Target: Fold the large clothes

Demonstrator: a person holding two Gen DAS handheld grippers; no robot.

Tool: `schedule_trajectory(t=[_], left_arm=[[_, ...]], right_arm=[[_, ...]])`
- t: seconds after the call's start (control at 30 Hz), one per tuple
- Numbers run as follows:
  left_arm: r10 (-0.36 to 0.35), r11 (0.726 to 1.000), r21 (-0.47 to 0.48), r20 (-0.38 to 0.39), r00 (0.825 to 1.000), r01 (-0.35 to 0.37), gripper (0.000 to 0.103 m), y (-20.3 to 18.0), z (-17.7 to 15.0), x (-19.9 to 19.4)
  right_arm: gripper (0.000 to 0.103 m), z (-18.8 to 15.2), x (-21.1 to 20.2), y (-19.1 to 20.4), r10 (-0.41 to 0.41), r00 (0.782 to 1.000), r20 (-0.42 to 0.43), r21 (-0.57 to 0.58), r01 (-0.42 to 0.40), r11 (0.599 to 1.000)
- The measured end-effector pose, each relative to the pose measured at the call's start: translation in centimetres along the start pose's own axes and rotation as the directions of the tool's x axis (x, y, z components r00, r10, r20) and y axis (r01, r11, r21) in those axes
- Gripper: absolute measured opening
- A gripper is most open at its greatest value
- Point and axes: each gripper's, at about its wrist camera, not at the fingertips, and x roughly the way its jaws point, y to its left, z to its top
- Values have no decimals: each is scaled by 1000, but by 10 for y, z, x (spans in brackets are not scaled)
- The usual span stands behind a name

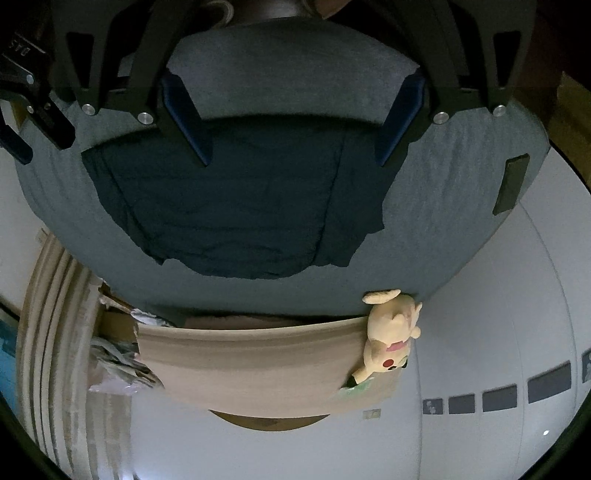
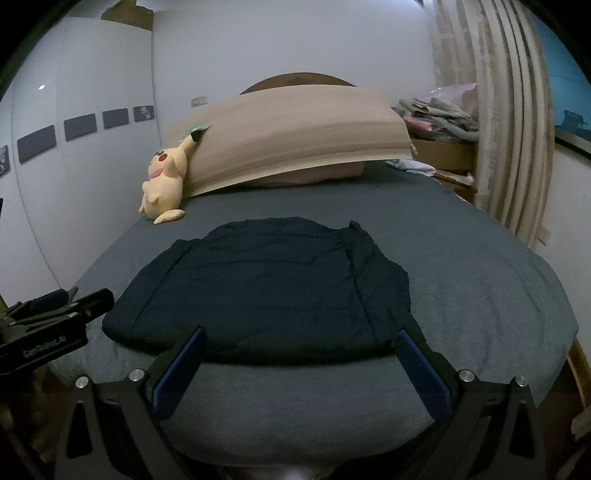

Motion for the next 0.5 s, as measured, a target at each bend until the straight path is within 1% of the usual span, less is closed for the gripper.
schedule_trajectory(t=[0.23, 0.37, 0.5], left_arm=[[-3, 1000, -1, 5, 1000, 3, 90, -2, 1, -2], [-18, 1000, -6, 10, 1000, 18, 91, -1, 2, -2], [7, 1000, 18, 22, 1000, -7, 91, -4, 1, -4]], right_arm=[[103, 1, -1, -1, -3, 1000, 5, 2, 3, 1000], [103, 0, -1, -1, -3, 1000, 5, 2, 3, 1000], [103, 0, -1, -1, -4, 1000, 5, 2, 4, 1000]])
